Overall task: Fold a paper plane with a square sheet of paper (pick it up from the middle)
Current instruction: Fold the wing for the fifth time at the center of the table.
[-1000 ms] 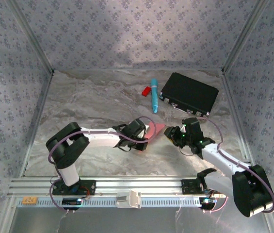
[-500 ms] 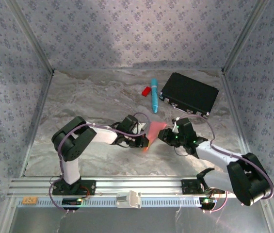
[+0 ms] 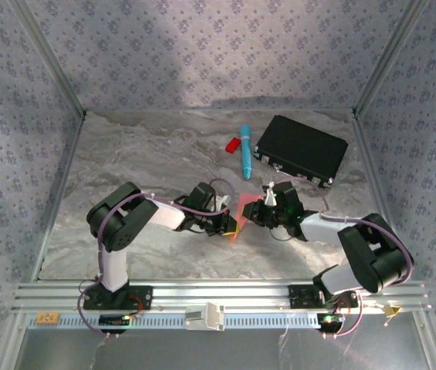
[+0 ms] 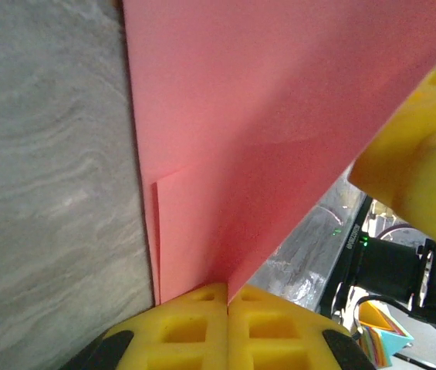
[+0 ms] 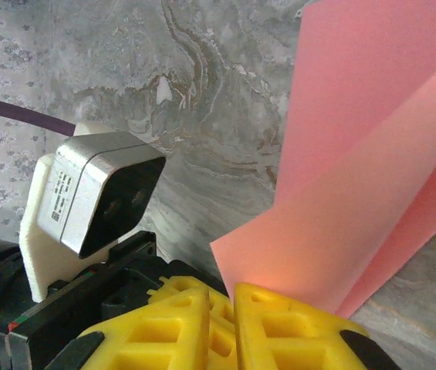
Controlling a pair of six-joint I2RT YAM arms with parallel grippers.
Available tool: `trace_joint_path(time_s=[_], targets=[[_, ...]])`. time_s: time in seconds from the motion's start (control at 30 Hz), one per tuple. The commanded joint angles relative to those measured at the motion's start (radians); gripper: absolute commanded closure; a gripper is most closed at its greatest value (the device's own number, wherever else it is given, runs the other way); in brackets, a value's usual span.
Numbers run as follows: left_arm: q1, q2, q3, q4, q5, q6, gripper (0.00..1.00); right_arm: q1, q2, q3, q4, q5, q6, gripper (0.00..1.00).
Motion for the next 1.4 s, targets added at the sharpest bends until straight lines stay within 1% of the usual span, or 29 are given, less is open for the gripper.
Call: trace_joint_path(time_s=[0.0, 0.3, 0.63, 1.37], targets=[[0.006, 0.027, -0.010, 0.065, 0.034, -0.047, 1.00, -0.021, 0.029, 0.020, 0.049, -0.029, 0.005, 0.84], [0.012, 0.047, -0.035, 0.153, 0.051, -0.134, 1.00, -0.065, 0.093, 0.024, 0.114, -0.090, 0.007, 0.84], [0.019, 0.057, -0.058, 0.190, 0.044, -0.190, 1.00, -0.094, 0.166, 0.038, 0.169, -0.134, 0.014, 0.86], [0.041, 0.089, -0.072, 0.164, 0.020, -0.244, 1.00, -0.116, 0.249, 0.055, 0.199, -0.160, 0.013, 0.87]])
